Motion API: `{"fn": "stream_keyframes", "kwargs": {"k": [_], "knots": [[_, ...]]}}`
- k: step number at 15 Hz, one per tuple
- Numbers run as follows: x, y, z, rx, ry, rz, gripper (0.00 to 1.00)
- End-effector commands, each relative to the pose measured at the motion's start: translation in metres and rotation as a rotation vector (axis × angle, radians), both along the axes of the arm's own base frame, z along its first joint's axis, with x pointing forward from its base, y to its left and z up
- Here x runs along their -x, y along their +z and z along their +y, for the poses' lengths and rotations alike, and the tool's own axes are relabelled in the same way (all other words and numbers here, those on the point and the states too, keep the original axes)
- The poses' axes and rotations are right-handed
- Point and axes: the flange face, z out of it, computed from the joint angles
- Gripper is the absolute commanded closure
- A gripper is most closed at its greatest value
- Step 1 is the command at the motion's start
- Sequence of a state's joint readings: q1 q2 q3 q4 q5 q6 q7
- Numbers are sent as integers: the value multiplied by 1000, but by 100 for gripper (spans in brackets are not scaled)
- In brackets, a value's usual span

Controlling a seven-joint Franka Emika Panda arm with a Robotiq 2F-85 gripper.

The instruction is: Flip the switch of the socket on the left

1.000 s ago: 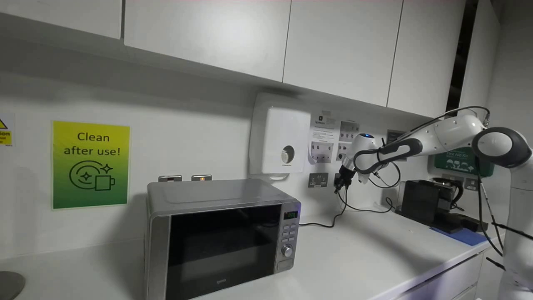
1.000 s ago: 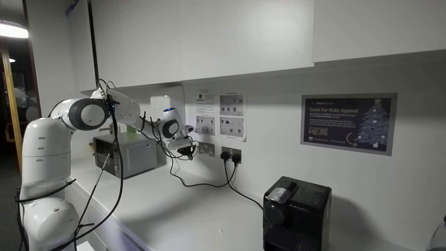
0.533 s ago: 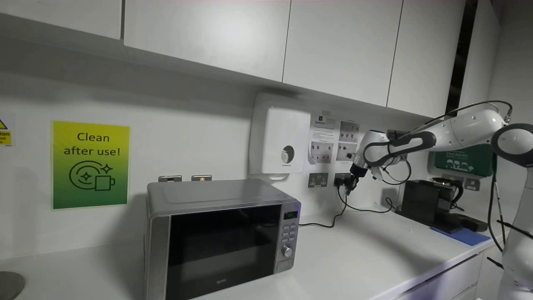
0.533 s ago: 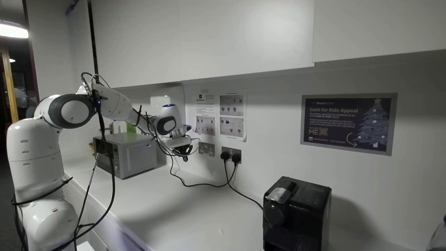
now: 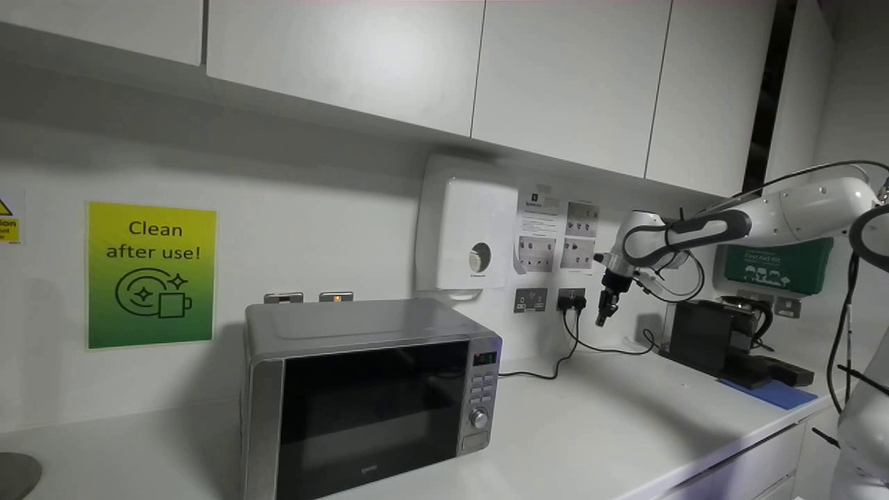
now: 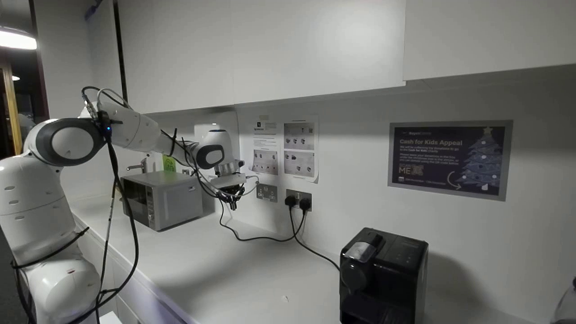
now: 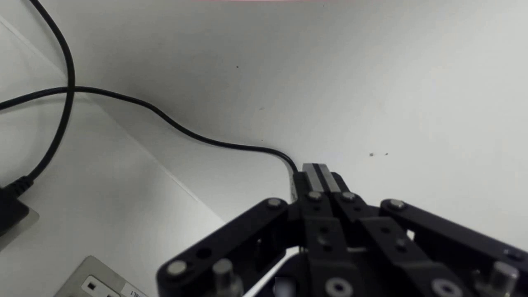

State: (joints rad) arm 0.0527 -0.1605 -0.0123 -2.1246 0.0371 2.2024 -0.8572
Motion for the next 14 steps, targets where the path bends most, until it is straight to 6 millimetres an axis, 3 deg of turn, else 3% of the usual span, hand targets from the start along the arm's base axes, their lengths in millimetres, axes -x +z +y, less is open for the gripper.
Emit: {"fn": "stream_keyframes", "kwargs": {"k": [1,14], "knots": [[26,12,-10,-17,50,18,100],[74,22,-25,-41,67,19,100]]}}
